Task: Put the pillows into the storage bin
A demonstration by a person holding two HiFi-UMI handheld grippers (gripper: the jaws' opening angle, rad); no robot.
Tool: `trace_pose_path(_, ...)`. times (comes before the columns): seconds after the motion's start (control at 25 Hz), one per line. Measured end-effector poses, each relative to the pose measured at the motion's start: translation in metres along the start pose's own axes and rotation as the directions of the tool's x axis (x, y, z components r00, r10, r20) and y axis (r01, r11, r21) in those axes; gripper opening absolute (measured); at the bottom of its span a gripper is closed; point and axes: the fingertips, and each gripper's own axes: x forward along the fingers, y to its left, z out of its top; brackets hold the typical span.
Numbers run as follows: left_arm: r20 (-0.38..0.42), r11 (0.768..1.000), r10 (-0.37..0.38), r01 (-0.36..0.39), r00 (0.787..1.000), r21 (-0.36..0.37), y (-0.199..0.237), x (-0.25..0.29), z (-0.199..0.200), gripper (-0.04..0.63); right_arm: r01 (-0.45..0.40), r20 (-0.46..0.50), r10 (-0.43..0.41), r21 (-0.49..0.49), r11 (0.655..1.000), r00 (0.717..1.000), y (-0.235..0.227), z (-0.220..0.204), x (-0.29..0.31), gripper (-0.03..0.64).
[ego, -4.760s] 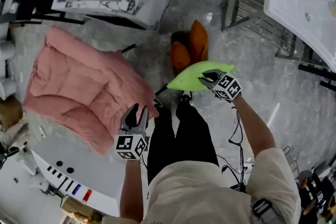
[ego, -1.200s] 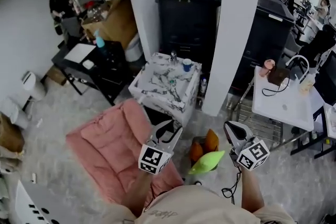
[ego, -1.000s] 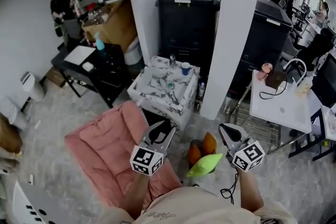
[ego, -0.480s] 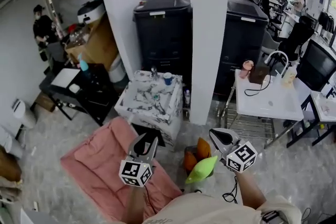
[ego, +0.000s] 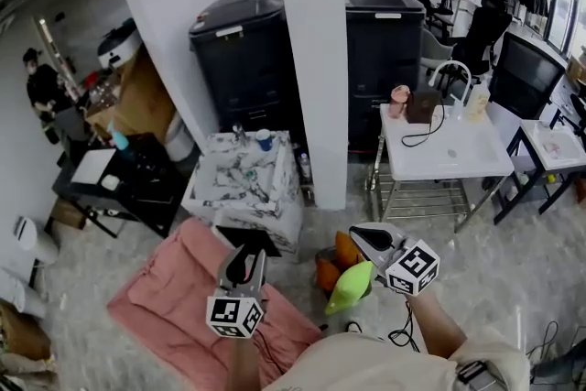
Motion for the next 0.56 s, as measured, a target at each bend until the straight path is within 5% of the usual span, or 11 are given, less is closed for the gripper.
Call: trace_pose_path(0.56,-0.012,0.999,0.042,-0.041,0.999,0.014,0.006,-0.031,-0.009,0.146,-0.024,0.005,0.024,-0.013,1.000,1.000,0.024,-0.004,-0.001,0.002)
